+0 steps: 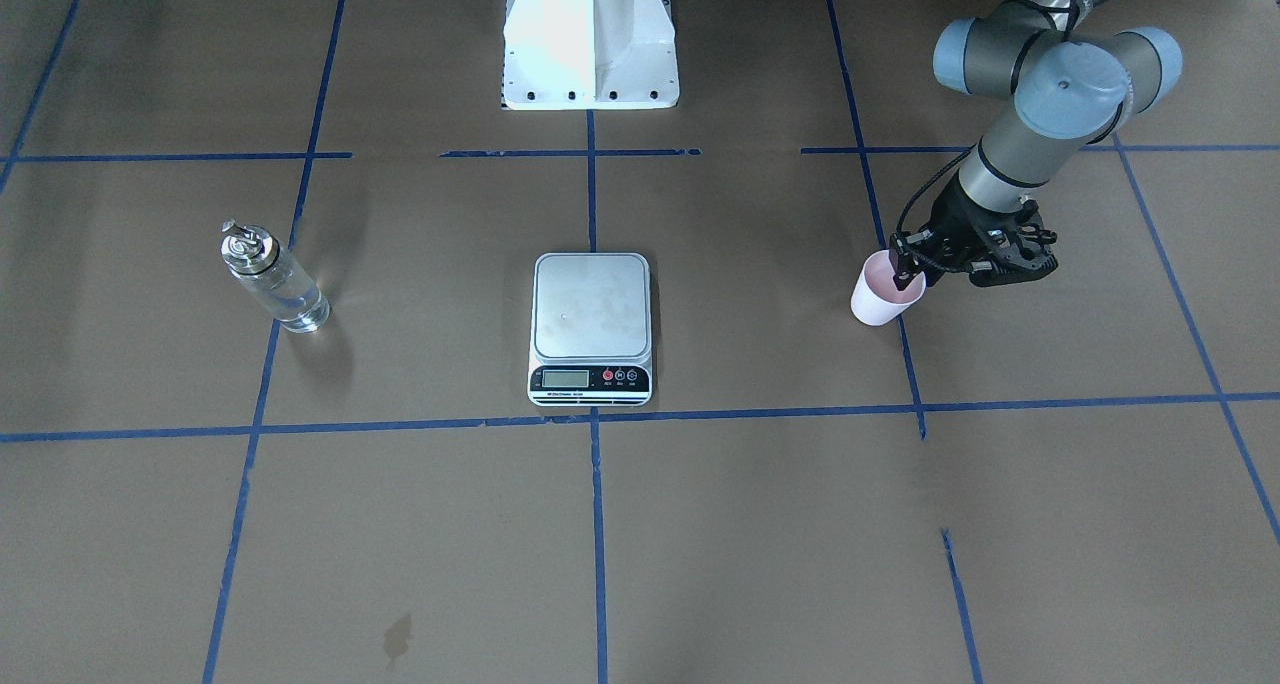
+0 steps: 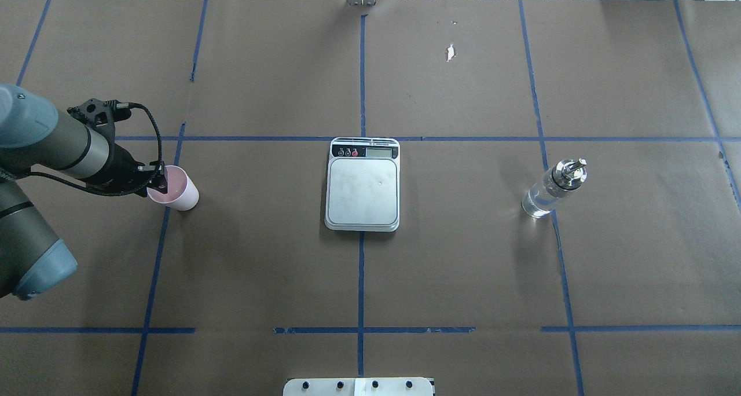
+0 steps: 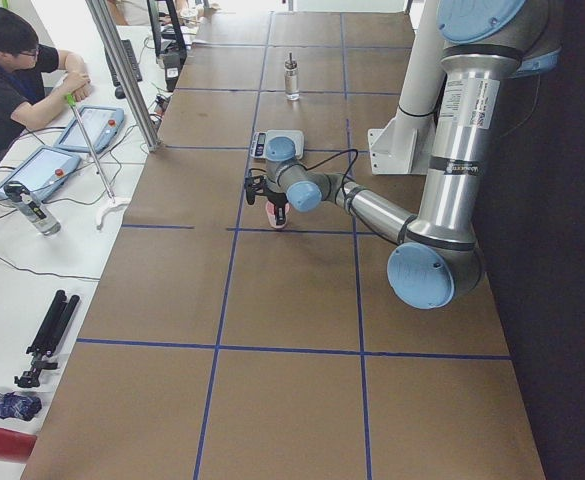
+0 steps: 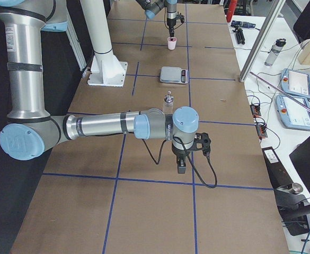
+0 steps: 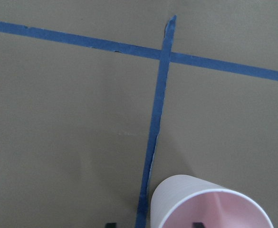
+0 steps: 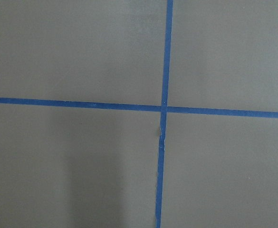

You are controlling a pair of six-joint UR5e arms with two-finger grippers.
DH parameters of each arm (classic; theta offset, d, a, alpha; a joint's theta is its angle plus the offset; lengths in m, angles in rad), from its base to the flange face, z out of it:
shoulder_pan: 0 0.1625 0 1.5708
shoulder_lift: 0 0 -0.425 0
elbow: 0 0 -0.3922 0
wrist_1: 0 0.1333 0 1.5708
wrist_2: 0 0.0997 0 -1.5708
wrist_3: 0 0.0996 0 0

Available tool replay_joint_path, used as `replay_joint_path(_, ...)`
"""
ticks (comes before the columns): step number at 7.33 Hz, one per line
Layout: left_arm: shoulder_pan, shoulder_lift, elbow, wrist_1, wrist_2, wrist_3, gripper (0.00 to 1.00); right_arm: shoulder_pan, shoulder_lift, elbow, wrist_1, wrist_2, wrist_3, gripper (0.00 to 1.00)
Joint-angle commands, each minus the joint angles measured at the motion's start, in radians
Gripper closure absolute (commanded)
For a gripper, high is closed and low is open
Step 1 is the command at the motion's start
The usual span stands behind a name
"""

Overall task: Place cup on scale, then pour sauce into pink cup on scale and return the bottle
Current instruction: 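Lift the pink cup with the left gripper and lower it onto the scale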

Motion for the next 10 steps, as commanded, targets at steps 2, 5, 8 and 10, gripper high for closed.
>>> replay_joint_path(2, 0.001, 0.001, -0.015, 0.008, -0.003, -0.004, 1.00, 0.000, 0.000, 0.000, 0.000, 0.000, 0.000, 0.00)
replay_joint_path(5, -0.013, -0.041, -0.215, 0.314, -0.011, 0.006, 1.00, 0.000, 0.000, 0.006, 0.000, 0.000, 0.000, 0.00)
replay_joint_path(8, -0.018, -0.363, -0.244, 0.659, -0.050, -0.035, 1.00, 0.000, -0.003, 0.006, -0.001, 0.003, 0.002, 0.00)
replay_joint_path(10, 0.046, -0.506, -0.125, 0.586, -0.110, -0.265, 1.00, 0.000, -0.011, 0.011, -0.001, 0.005, 0.000, 0.00)
